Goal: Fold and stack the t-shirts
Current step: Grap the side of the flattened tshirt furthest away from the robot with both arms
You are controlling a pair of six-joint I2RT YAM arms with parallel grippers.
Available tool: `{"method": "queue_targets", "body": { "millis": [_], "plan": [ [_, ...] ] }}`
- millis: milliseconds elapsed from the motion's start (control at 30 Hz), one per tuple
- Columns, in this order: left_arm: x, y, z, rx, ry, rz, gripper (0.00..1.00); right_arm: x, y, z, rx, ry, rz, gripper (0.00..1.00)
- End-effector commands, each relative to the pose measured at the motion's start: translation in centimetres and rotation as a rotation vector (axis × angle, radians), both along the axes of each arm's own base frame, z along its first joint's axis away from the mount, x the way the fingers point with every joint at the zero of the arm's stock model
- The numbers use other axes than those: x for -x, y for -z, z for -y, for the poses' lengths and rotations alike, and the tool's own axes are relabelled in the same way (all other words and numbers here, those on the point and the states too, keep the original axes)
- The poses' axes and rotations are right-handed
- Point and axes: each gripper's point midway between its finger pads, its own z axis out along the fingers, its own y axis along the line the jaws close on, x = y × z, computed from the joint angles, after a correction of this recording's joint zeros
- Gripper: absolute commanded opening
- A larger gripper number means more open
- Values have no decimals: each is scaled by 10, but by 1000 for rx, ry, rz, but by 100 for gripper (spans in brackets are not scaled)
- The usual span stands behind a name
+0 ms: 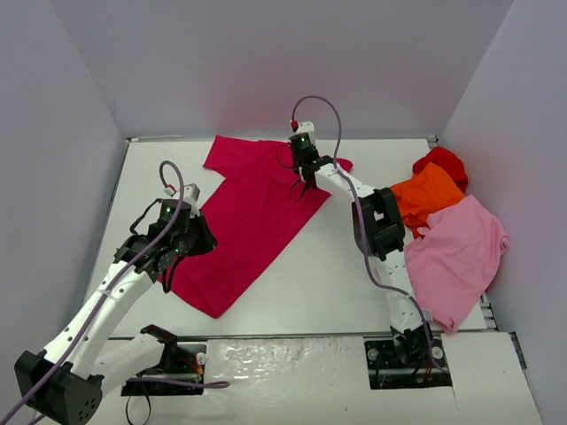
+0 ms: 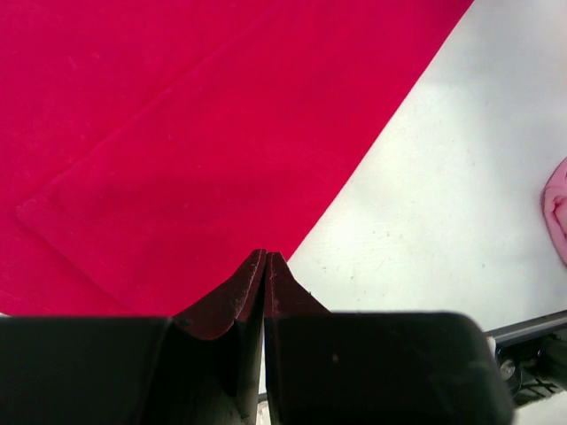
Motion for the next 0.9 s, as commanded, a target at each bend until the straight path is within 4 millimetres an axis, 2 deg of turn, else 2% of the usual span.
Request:
{"method": "queue_targets", "body": {
  "millis": [0,67,100,133,233,267,300,367,467,500,600,700,867],
  "plan": [
    [-15,-27,-7,-15,-32,102,0,4,-143,-23,-75,-29,252,0],
    [-14,-25,-9,-33,-35,78,0,5,-129,-12,-14,-8,231,0],
    [-14,-24,-10,-35,-36,73,0,2,-115,-6,19,7,215,0],
    [-14,-24,-10,-35,-37,69,0,0,-112,-1,35,11,212,0],
    [-9,-26,-11,-27,-40,72,0,-17,-72,16,89,19,162,0],
    [-9,-26,-11,-26,-41,72,0,-20,-70,22,91,29,160,0],
    [-7,-28,-12,-23,-43,78,0,-25,-60,24,88,20,147,0],
    [-5,-29,-13,-19,-47,79,0,-36,-40,40,86,32,122,0],
    [-5,-25,-7,7,-36,69,0,-48,-34,54,72,38,129,0],
    [-3,-19,-5,14,-28,47,0,-49,-34,53,69,35,134,0],
    [-2,20,25,138,18,-51,0,-58,-36,70,53,49,143,0],
    [-13,57,52,235,17,-124,0,-59,-37,80,39,56,141,0],
    [-24,104,66,162,11,-230,0,-50,-27,81,41,48,109,0]
  ]
}}
